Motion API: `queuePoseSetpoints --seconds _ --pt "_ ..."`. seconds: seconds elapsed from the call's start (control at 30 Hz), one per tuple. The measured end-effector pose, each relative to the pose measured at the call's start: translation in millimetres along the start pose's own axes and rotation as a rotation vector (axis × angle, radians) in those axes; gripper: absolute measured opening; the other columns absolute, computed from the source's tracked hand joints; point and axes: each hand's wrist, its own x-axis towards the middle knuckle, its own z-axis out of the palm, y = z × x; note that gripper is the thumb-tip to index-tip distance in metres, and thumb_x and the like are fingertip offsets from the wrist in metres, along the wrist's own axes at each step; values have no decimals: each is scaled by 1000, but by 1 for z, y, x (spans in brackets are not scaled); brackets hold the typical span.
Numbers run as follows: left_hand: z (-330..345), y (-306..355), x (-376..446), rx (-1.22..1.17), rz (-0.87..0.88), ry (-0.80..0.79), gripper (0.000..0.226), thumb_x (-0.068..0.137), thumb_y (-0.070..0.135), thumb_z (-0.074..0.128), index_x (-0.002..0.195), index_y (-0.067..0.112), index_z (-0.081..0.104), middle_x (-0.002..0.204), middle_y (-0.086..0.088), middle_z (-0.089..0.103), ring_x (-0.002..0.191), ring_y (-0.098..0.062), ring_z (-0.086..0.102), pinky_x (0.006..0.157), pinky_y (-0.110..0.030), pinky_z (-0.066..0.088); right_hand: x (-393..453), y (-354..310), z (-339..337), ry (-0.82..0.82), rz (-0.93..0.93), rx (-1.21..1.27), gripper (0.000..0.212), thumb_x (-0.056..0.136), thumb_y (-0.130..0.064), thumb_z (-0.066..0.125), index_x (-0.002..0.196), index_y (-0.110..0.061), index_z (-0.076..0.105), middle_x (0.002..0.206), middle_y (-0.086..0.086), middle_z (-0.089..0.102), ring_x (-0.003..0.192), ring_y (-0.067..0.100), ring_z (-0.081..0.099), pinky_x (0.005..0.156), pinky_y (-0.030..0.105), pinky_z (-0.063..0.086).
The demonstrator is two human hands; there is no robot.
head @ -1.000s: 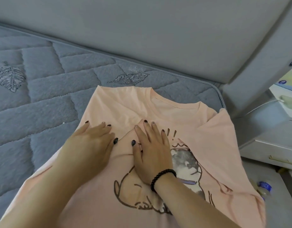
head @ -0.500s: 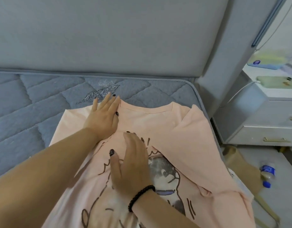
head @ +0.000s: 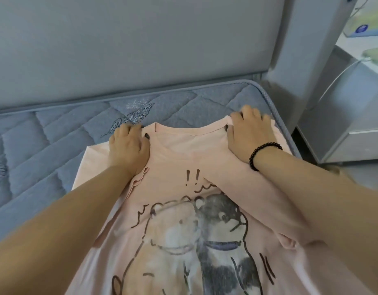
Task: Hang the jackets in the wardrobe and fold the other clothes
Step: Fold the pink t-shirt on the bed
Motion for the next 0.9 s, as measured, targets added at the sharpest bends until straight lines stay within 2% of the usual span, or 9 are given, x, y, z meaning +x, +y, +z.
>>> queuePoseSetpoints --seconds 0.1,0.2,0.27,0.37,0.53,0.7,0.8,0.83,0.9 --pt "-2 10 0 83 -28 38 41 86 27 33 107 2 58 109 -19 53 104 -36 45 89 -44 28 -2 6 10 236 5 105 31 96 -28 45 114 -7 57 111 13 50 102 32 45 85 40 29" --pt "-12 14 -10 200 43 50 22 92 19 42 98 1 54 101 -21 55 94 -37 48 79 -46 31 -6 5 4 219 -11 127 24 96 -22 47 107 -4 58 106 14 50 98 32 45 84 39 27" --pt "-23 -1 -31 215 66 90 26 92 24 36 90 2 51 91 -21 54 85 -38 50 77 -49 36 -6 3 -1 207 -74 96 17 95 -14 47 102 -4 59 103 14 50 95 32 45 82 39 26" --pt "-27 -24 -59 145 1 197 32 93 30 29 84 5 47 82 -20 50 79 -41 51 90 -60 42 -2 -3 -6 255 -216 73 10 91 -8 53 96 -4 60 95 15 52 90 33 49 76 40 24" --pt "-23 -23 -52 59 -64 247 26 95 19 40 88 -4 52 90 -26 53 85 -41 50 80 -52 34 1 -17 1 285 -260 119 12 93 -13 52 99 -6 59 96 12 56 92 32 50 77 37 21" --pt "-44 -8 -56 117 -61 58 27 103 22 35 102 -1 49 103 -21 55 97 -38 50 85 -42 22 -37 -9 -38 376 -282 369 14 93 -7 47 96 0 59 88 15 63 82 35 55 80 40 30" --pt "-55 2 -67 367 53 -87 26 104 20 25 104 4 45 100 -14 54 90 -33 53 97 -53 15 -87 3 -68 359 -427 324 28 97 -14 40 88 0 62 73 16 61 65 36 55 67 42 41" --pt "-59 4 -74 434 78 -118 23 103 16 23 103 6 43 96 -11 52 85 -31 53 96 -60 21 -106 8 -77 361 -511 239 34 98 -17 37 85 -1 64 67 15 58 60 34 54 60 40 44" --pt "-67 7 -94 421 92 -194 17 100 13 27 103 6 42 98 -12 55 83 -33 56 77 -51 36 -140 18 -91 342 -699 36 22 92 -12 50 82 -3 68 61 11 54 51 29 53 50 37 47"
